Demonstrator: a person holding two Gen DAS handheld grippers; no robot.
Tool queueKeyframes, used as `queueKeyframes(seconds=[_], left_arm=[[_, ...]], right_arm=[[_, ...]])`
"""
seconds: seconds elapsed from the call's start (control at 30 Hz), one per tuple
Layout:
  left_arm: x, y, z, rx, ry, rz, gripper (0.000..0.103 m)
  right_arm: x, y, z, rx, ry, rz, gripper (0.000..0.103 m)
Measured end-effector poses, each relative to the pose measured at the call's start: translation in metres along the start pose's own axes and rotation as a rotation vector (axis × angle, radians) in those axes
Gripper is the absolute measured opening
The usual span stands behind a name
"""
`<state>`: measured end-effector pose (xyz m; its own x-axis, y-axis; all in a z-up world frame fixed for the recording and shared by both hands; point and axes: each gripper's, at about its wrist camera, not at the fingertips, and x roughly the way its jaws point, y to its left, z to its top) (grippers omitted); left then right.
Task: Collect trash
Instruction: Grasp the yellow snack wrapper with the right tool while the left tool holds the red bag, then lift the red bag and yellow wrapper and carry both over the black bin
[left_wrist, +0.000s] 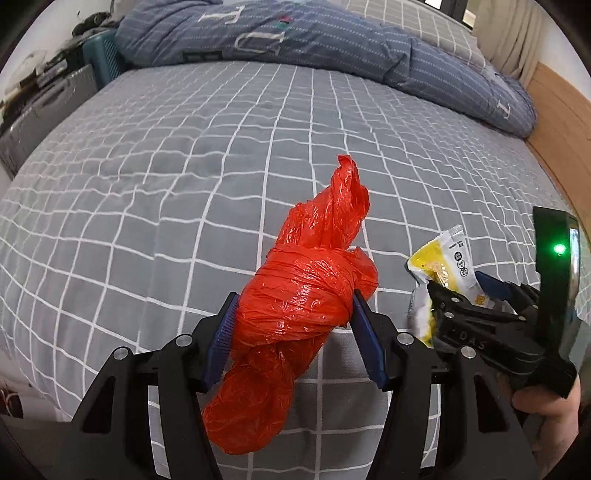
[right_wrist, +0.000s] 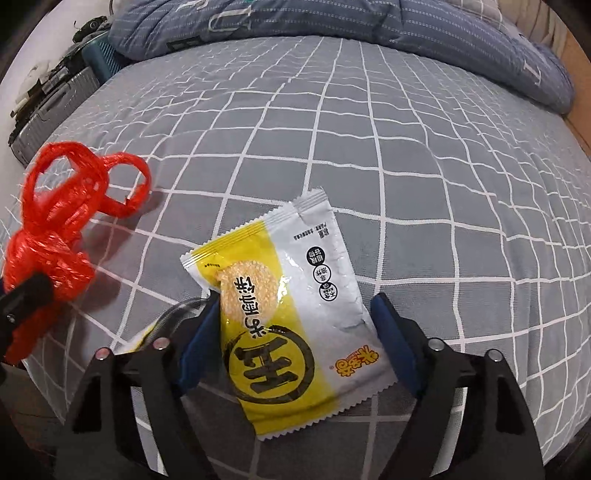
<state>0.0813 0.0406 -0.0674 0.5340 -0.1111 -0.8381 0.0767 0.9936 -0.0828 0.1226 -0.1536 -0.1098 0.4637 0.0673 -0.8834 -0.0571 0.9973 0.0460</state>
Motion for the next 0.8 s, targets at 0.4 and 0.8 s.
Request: queueKeyframes(seconds=[0.4,0.8], left_arm=[[0.001,0.004,-0.001,0.04,-0.001,-0.011,0.058],[-0.002,0.004,-0.002,0.055,-0.012,-0.014,0.058]], right_arm=[[-0.005,-0.008,-0.001,0.02,-0.001,0.01,0.046],[-0.029,-0.007,0.003,0.015,-0.081,0.027,0.039]])
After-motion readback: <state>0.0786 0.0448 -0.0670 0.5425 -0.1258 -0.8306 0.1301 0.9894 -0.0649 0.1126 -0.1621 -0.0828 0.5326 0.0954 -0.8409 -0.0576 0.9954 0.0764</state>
